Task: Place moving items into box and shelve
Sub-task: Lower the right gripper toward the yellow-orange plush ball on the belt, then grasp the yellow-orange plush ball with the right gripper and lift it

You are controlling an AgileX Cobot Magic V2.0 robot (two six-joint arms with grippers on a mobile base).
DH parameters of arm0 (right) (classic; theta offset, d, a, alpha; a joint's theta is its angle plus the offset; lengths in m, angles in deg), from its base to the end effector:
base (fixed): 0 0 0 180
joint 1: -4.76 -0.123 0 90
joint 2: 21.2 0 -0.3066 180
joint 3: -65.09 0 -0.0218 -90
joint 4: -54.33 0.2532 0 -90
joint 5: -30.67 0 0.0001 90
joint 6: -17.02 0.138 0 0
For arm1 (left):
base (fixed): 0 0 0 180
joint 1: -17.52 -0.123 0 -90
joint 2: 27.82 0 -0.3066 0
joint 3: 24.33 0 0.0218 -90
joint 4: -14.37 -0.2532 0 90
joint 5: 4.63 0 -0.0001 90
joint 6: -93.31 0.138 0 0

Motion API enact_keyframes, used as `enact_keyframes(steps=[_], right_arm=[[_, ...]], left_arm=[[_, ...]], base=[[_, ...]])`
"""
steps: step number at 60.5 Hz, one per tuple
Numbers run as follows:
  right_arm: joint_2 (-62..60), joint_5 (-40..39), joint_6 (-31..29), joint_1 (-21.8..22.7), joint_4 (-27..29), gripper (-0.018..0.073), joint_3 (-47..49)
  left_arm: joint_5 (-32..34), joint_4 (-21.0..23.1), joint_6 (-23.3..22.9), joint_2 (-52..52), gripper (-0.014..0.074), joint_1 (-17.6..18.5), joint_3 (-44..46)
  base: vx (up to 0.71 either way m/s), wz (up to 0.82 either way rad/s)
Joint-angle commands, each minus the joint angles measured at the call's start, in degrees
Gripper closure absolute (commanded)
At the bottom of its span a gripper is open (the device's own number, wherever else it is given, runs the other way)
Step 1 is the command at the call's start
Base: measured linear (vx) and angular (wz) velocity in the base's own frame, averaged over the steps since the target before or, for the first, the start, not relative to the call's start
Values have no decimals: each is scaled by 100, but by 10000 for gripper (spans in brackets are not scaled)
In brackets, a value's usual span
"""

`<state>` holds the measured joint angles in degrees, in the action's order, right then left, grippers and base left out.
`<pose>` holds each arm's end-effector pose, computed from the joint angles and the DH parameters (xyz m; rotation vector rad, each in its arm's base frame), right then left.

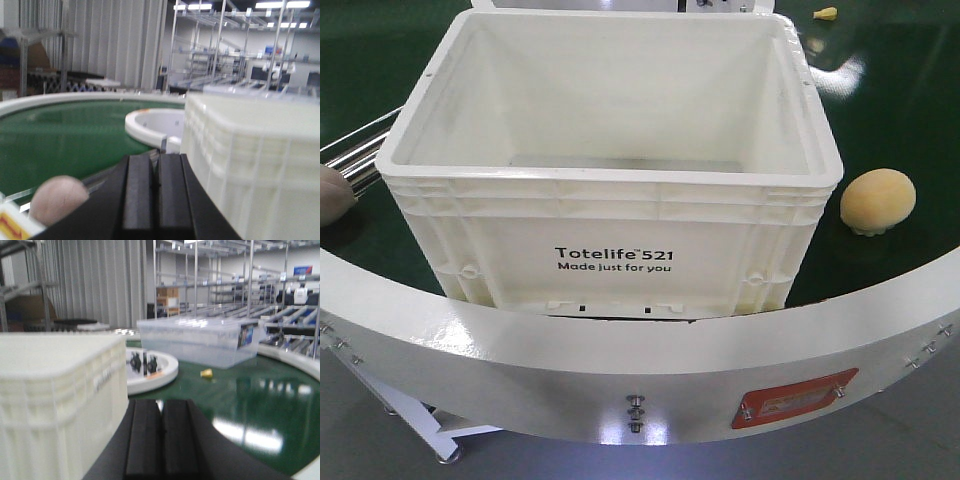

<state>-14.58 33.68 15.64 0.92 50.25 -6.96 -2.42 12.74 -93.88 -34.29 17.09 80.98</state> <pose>0.0758 0.0046 0.2494 -0.1124 1.4211 -0.0259 0.0777 0.0004 0.2443 -0.0711 1.3765 -0.0757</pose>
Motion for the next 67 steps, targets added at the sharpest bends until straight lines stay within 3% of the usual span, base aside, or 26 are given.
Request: enact_keyframes(steps=[1, 9, 18, 27, 42, 52, 60, 67], right_arm=[[22, -25, 15, 37, -81, 575, 800], [495, 499, -2, 37, -219, 575, 1657], [1256, 1188, -2, 37, -256, 575, 2401], [2013, 1961, 13, 37, -255, 575, 2681], [3135, 2931, 17, 37, -129, 575, 2670], [3710, 2980, 213, 37, -111, 557, 2670], [4187, 2876, 454, 37, -174, 452, 2670], [4564, 2747, 885, 37, -396, 266, 2689]], left_arm=[[51, 41, -90, 58, 610, 11, 838], [-1012, -15, 20, -323, 610, 11, 2007], [-2417, -15, 498, -1131, 610, 11, 3258], [-3599, -15, 905, -1880, 610, 11, 3760], [-4532, 63, 877, -2631, 610, 11, 3741], [-4560, 39, 500, -2736, 606, 11, 3741], [-4539, 33, 338, -2736, 536, 11, 3741], [-4534, 32, 360, -2736, 382, 11, 3741]], base=[[0, 0], [0, 0], [0, 0], [0, 0], [0, 0], [0, 0], [0, 0], [0, 0]])
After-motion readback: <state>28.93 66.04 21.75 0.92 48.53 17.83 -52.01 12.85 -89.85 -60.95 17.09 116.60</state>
